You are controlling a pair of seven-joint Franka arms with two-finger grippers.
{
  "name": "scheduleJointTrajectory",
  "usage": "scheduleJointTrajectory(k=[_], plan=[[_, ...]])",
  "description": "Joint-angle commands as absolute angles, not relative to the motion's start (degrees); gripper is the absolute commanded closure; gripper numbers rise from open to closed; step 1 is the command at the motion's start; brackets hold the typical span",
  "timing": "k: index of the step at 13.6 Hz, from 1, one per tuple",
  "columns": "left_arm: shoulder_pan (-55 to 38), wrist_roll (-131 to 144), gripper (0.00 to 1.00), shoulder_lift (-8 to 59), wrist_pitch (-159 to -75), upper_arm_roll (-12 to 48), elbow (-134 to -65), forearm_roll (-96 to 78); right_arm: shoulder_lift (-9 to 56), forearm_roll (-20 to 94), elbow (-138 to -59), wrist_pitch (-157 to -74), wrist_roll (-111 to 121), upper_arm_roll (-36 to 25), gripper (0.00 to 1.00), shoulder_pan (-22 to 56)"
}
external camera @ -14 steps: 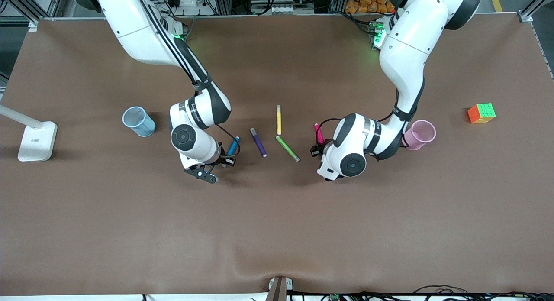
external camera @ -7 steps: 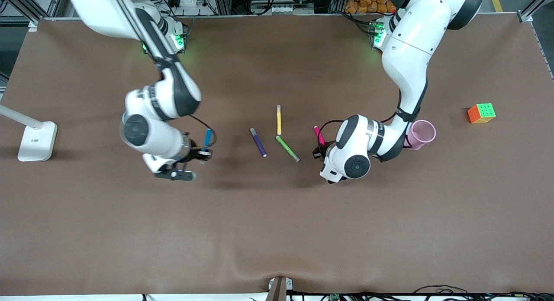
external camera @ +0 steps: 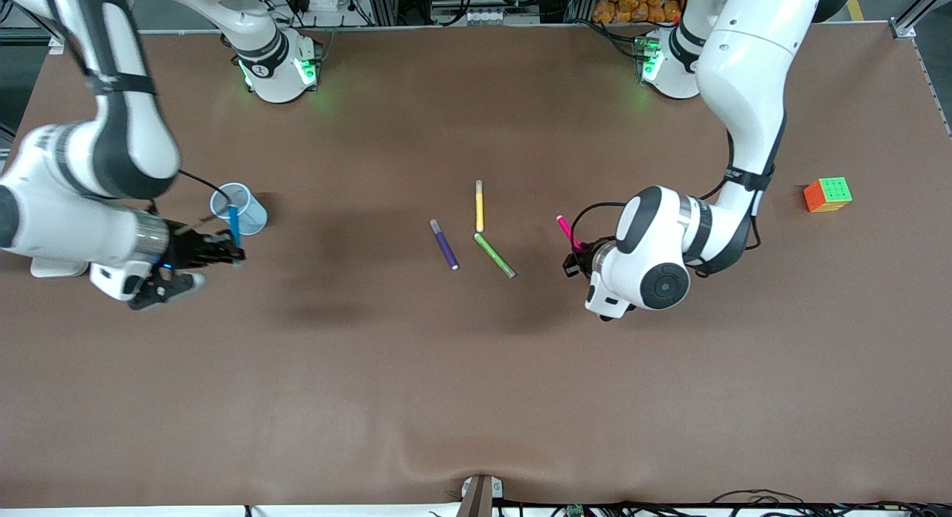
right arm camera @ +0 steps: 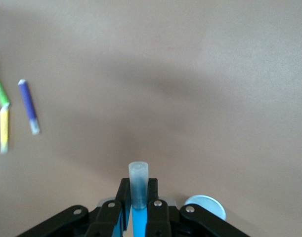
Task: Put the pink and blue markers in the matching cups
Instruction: 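Lift the blue marker toward the blue cup while the left lifts pink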
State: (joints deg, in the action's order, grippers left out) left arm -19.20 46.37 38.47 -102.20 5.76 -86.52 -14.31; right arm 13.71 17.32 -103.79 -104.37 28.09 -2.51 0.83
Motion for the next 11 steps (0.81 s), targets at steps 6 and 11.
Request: scheduleJointTrajectory(k=[6, 11], plan=[[-18.5, 47.5, 1.00, 35.2, -98.6, 5.8, -87.5, -14.3, 4.6, 27.1, -117.4, -104.0, 62.4, -1.4, 1.00, -7.0], [-16.3, 47.4, 1.00, 31.7, -93.4, 5.7, -87.6, -14.2, 5.4, 33.9, -124.6, -104.1, 83.2, -1.5, 1.00, -12.3]])
